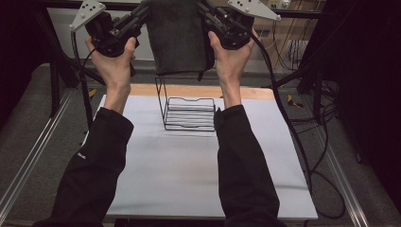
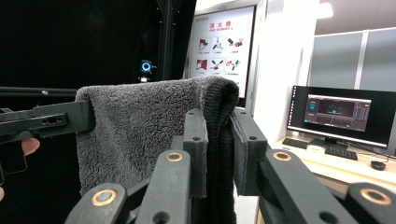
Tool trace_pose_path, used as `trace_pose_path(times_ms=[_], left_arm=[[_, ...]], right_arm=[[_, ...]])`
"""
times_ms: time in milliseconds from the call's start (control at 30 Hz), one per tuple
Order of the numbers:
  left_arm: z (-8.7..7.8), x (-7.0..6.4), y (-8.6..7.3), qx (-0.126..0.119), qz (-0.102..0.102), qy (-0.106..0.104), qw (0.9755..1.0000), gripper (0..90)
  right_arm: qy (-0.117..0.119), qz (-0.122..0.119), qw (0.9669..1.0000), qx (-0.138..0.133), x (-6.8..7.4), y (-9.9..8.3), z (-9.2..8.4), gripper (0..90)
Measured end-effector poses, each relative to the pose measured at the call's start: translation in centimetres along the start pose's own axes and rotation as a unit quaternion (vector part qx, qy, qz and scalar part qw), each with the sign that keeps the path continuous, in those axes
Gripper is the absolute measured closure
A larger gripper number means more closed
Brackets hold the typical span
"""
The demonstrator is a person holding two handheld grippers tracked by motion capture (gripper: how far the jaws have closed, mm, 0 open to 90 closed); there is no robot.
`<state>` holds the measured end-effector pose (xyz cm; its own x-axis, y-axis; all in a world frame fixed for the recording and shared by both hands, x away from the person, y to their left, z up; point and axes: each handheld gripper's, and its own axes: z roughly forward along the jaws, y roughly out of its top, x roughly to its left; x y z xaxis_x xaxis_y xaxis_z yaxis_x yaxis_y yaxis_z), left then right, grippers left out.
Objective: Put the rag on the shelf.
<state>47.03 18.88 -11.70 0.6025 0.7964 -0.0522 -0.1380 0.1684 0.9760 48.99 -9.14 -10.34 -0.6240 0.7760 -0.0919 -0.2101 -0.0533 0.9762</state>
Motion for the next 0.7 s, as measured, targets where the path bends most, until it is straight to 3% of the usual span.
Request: trace_pose_path(times_ms=[400, 700], left_arm=[[2.4, 1.2, -0.7, 0.014, 0.001, 0.005, 0.9999, 81.6], [3.2, 1.5, -1.9, 0.046, 0.021, 0.006, 0.9987, 81.6]], right_arm=[[-0.008, -0.004, 0.9999, 0.011, -1.6, -0.7, 1.3, 78.5], [-0.012, 0.000, 0.9994, 0.033, -2.3, -2.5, 1.5, 78.5]])
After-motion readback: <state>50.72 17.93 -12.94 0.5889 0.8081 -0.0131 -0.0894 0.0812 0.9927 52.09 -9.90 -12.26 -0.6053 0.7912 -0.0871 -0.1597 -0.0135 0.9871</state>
